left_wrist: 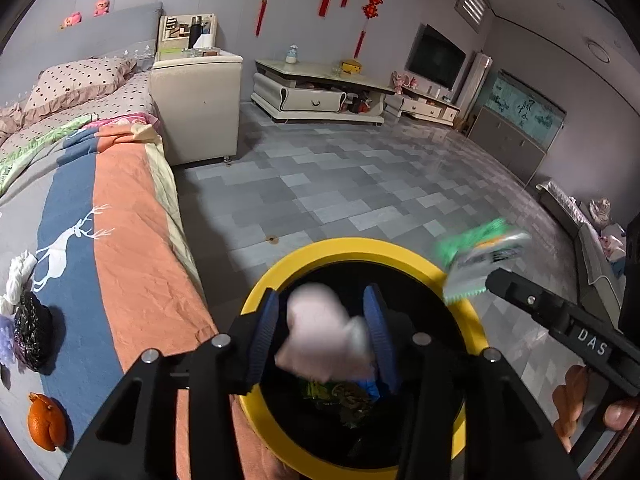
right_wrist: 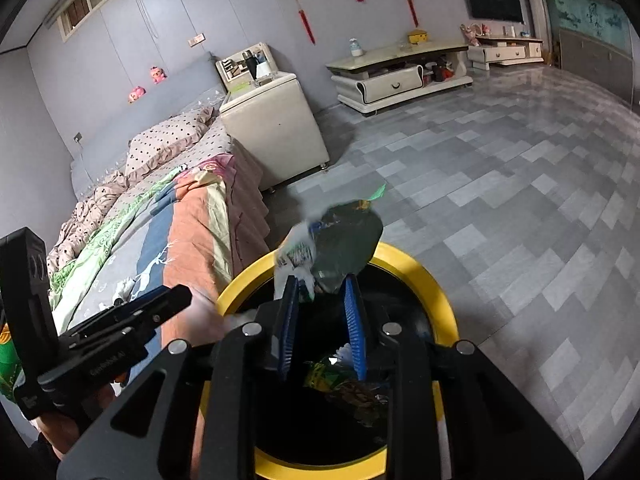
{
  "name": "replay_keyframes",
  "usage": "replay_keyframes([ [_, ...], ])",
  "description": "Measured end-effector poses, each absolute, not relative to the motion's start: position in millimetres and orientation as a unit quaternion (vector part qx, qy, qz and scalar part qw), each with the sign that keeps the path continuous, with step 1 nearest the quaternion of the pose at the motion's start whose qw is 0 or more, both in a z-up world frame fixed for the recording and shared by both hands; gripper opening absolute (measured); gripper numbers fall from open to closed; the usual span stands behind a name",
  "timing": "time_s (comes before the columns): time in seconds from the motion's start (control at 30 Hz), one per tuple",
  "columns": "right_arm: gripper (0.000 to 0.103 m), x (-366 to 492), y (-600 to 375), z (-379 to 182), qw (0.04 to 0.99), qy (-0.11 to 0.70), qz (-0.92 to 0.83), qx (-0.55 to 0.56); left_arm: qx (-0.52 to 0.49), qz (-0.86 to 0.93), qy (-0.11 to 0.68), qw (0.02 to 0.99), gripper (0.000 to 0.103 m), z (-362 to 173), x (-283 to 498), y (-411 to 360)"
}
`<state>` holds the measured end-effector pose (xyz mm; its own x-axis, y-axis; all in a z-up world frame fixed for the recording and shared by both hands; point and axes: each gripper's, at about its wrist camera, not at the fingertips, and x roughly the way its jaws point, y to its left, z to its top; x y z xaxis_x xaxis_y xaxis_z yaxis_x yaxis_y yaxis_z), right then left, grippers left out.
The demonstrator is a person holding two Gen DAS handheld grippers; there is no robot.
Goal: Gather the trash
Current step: 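Carry the pink cloth and green snack packet over the yellow bin while opening both tools, then grasp the pink snack wrapper with the left tool while the right tool grasps the tangerine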
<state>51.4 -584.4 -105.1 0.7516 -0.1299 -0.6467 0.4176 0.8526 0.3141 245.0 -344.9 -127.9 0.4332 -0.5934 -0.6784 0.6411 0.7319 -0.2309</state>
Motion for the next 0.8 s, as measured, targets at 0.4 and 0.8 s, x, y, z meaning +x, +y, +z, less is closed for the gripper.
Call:
replay_keyframes([
  [0.4, 0.053, 40, -572, -99, 0.908, 0.315, -0.155, 0.23, 0.019, -0.329, 0.365, 0.871, 0.076, -111, 248, -306],
  [0.8, 0.067, 51, -505, -73, 0.929, 0.293, -0.097, 0.204, -0.004, -0.235, 0.343, 0.909, 0.089, -92, 264, -209],
])
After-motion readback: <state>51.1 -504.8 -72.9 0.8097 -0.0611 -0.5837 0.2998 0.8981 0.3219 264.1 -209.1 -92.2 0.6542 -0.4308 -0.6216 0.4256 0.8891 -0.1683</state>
